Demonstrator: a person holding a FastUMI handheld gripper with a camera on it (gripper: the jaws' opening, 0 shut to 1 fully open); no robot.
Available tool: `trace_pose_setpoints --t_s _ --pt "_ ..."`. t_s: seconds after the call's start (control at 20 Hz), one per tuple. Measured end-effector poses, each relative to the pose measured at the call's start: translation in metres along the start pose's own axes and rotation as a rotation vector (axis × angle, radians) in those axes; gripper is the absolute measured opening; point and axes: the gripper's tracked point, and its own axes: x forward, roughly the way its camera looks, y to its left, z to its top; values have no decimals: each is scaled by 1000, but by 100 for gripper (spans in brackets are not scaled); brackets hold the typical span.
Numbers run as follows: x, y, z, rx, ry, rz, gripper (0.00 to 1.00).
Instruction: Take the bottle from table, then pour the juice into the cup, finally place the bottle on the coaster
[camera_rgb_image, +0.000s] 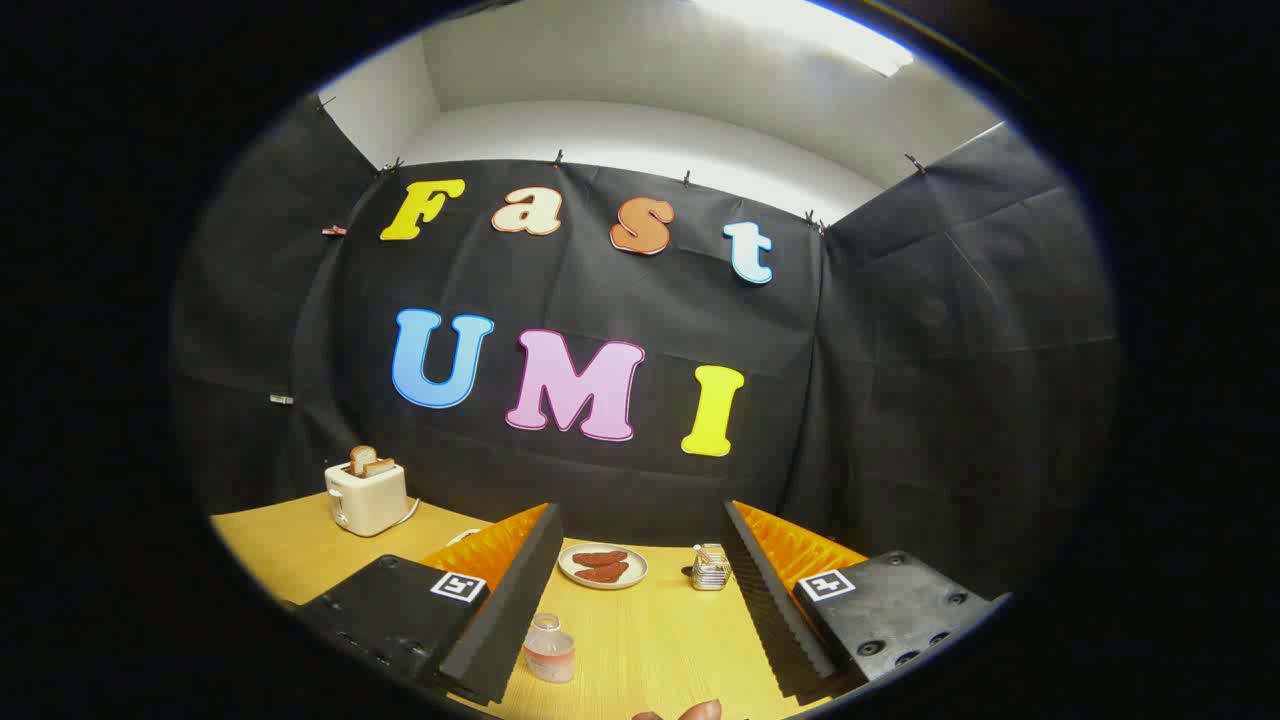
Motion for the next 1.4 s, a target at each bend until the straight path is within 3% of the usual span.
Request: trace_pose_setpoints --t_s 1.05,1.4 --pt "3 20 -24 40 -4 37 97" --pt "7 54 -98 89 28 111 97"
